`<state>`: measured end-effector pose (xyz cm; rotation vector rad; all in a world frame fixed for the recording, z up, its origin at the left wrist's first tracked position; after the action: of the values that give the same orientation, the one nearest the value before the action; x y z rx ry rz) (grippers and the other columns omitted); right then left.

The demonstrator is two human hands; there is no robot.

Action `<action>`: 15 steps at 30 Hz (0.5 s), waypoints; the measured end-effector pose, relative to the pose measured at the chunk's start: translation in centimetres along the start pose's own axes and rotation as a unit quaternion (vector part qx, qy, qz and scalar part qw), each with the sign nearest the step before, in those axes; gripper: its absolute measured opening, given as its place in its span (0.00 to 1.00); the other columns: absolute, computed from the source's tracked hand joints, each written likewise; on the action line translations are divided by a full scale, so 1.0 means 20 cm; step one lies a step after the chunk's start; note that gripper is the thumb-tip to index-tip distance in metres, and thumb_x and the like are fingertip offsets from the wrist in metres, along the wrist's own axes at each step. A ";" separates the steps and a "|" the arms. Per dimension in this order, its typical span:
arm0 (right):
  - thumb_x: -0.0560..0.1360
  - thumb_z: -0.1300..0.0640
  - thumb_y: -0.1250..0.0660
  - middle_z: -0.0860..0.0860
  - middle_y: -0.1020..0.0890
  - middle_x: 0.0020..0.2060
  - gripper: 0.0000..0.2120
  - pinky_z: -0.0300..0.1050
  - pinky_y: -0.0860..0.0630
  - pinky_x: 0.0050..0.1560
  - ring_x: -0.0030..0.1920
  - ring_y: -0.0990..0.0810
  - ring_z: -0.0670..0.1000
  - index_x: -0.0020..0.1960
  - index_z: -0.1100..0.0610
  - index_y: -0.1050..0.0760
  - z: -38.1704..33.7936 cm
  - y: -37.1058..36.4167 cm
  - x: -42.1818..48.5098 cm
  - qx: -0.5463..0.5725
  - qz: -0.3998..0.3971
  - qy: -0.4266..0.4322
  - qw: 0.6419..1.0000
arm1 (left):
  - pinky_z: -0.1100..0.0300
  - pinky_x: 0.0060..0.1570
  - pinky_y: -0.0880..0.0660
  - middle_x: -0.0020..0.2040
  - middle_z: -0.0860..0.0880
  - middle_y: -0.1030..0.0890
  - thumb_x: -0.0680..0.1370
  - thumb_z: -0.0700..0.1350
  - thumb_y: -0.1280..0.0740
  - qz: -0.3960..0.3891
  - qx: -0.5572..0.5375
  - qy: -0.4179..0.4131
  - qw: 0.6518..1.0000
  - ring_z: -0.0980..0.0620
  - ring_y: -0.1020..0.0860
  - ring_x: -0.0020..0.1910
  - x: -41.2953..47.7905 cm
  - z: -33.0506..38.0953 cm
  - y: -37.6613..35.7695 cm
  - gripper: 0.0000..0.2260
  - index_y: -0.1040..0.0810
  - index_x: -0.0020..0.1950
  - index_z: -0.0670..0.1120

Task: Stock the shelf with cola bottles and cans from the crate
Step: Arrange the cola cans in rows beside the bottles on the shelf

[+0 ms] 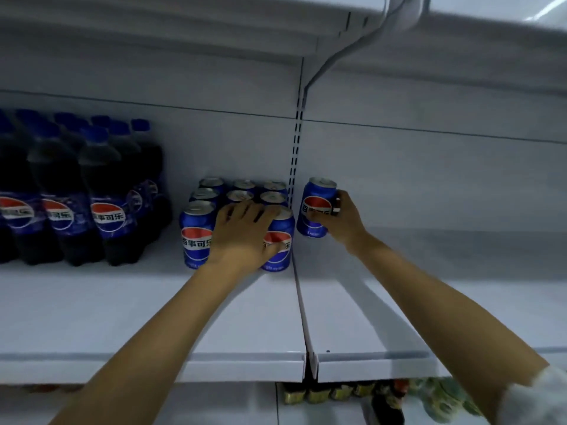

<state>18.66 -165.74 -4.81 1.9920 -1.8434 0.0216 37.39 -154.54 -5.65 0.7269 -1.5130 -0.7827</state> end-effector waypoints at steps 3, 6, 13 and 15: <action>0.67 0.63 0.23 0.51 0.22 0.53 0.28 0.46 0.25 0.54 0.53 0.22 0.53 0.62 0.57 0.32 0.08 -0.06 0.04 -0.001 -0.009 -0.015 1.000 | 0.44 0.58 0.30 0.62 0.47 0.22 0.68 0.61 0.32 0.040 -0.004 0.003 0.999 0.42 0.23 0.58 0.00 -0.01 -0.04 0.28 0.24 0.63 0.50; 0.67 0.63 0.23 0.56 0.24 0.60 0.33 0.45 0.27 0.54 0.55 0.24 0.53 0.67 0.60 0.34 0.14 -0.10 0.08 -0.024 -0.019 -0.023 0.999 | 0.46 0.61 0.36 0.62 0.48 0.22 0.69 0.63 0.35 0.081 -0.001 -0.004 0.997 0.43 0.24 0.59 0.00 -0.01 -0.08 0.27 0.24 0.63 0.49; 0.69 0.63 0.24 0.58 0.26 0.64 0.34 0.48 0.27 0.60 0.61 0.25 0.58 0.70 0.61 0.36 0.16 -0.19 0.21 -0.041 -0.027 -0.043 0.998 | 0.47 0.64 0.41 0.64 0.49 0.24 0.73 0.64 0.43 0.118 -0.005 -0.012 0.993 0.44 0.29 0.61 -0.02 -0.02 -0.14 0.28 0.29 0.67 0.50; 0.69 0.63 0.25 0.58 0.26 0.64 0.33 0.48 0.27 0.60 0.62 0.25 0.57 0.70 0.61 0.37 0.16 -0.21 0.23 -0.037 -0.028 -0.047 0.998 | 0.47 0.64 0.42 0.64 0.48 0.24 0.73 0.64 0.44 0.120 -0.005 -0.011 0.993 0.44 0.28 0.61 -0.02 -0.02 -0.14 0.28 0.30 0.67 0.50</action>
<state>22.31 -171.08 -7.67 2.0245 -1.8172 -0.1569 37.85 -155.94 -8.12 0.5184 -1.5801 -0.6179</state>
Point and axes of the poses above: each hand's wrist, its own x-axis towards the middle knuckle, its own y-axis out of the back of the hand, z = x × y, the point moved 1 cm from there along x, towards the middle knuckle
